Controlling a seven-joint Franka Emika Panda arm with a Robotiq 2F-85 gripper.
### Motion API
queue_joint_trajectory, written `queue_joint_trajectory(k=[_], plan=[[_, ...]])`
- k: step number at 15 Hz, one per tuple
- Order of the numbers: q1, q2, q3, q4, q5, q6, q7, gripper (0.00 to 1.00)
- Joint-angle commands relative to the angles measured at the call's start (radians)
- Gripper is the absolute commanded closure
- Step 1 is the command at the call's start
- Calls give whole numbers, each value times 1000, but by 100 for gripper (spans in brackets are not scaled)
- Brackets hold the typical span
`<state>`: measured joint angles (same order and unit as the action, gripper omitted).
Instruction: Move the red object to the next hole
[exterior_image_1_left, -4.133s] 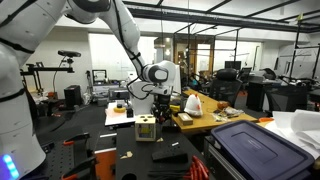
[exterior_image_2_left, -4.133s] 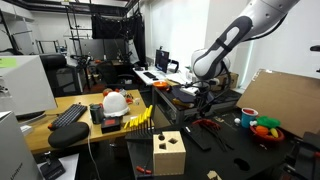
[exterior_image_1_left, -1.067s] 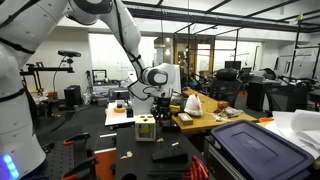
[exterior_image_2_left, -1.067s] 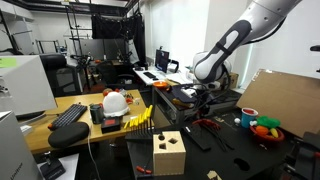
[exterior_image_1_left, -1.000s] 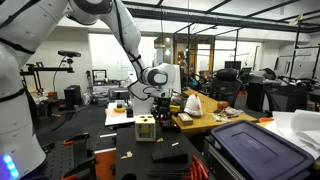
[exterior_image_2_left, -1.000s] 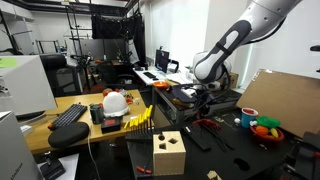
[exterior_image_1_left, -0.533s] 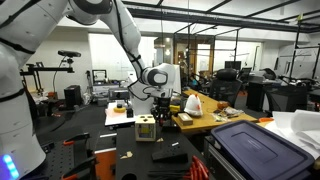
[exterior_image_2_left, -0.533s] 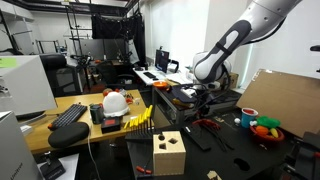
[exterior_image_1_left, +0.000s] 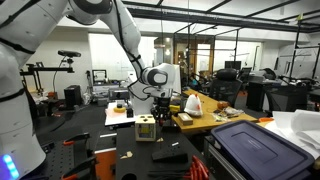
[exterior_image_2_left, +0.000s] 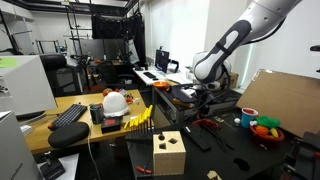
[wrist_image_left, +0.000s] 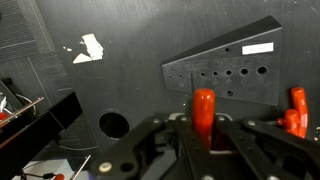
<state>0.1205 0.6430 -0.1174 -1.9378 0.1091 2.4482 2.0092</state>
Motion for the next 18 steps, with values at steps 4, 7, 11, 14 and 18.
queue_joint_trajectory(k=[4,7,11,14,18], plan=[[0,4,0,3,-1,-3,0,91],[0,10,0,5,-1,-3,-1,91],[0,11,0,5,-1,-3,-1,91],[0,11,0,5,-1,-3,-1,91],[0,11,0,5,-1,-3,-1,91]])
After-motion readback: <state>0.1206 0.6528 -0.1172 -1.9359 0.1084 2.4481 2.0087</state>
